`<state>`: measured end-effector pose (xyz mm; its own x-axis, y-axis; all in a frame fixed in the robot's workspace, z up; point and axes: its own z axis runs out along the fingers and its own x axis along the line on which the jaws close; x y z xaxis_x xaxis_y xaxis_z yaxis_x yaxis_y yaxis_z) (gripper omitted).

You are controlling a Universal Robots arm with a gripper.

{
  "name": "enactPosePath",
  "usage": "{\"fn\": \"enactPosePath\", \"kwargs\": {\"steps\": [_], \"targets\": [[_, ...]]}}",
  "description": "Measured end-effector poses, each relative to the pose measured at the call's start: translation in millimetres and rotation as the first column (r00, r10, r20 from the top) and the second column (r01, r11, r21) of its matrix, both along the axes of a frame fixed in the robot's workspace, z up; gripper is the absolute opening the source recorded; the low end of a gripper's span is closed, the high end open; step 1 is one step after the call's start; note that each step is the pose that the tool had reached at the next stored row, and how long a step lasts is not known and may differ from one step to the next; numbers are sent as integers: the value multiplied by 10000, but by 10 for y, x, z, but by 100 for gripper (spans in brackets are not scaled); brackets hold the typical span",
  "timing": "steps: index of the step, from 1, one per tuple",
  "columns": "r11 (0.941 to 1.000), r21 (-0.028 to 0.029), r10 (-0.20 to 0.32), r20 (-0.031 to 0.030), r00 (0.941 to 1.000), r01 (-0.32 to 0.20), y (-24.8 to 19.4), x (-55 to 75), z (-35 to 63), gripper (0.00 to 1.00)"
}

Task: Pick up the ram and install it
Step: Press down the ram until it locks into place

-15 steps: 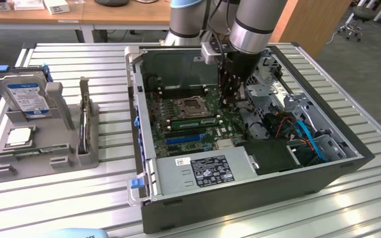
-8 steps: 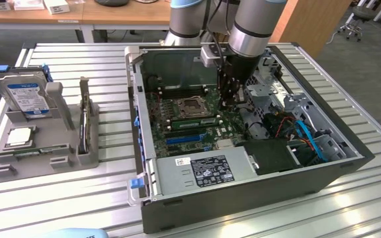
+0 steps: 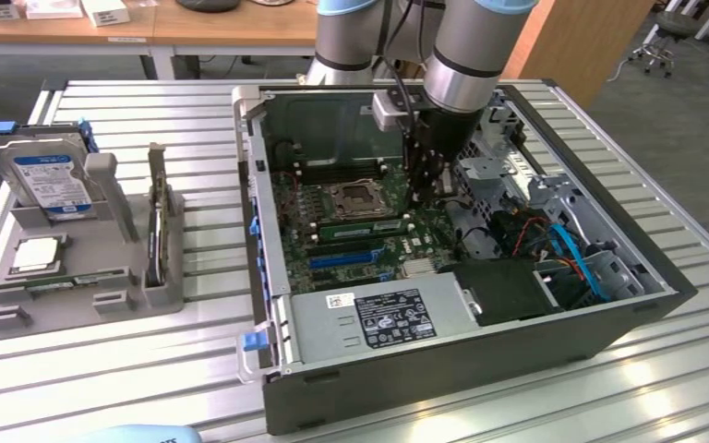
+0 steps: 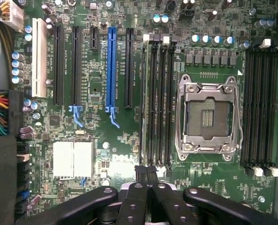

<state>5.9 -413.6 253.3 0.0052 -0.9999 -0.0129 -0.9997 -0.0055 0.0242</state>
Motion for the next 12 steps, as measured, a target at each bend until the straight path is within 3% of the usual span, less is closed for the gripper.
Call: {"fn": "enactPosePath", "kwargs": {"steps": [12], "targets": [[10000, -3, 0, -1, 10000, 0, 0, 0, -77, 10]]}}
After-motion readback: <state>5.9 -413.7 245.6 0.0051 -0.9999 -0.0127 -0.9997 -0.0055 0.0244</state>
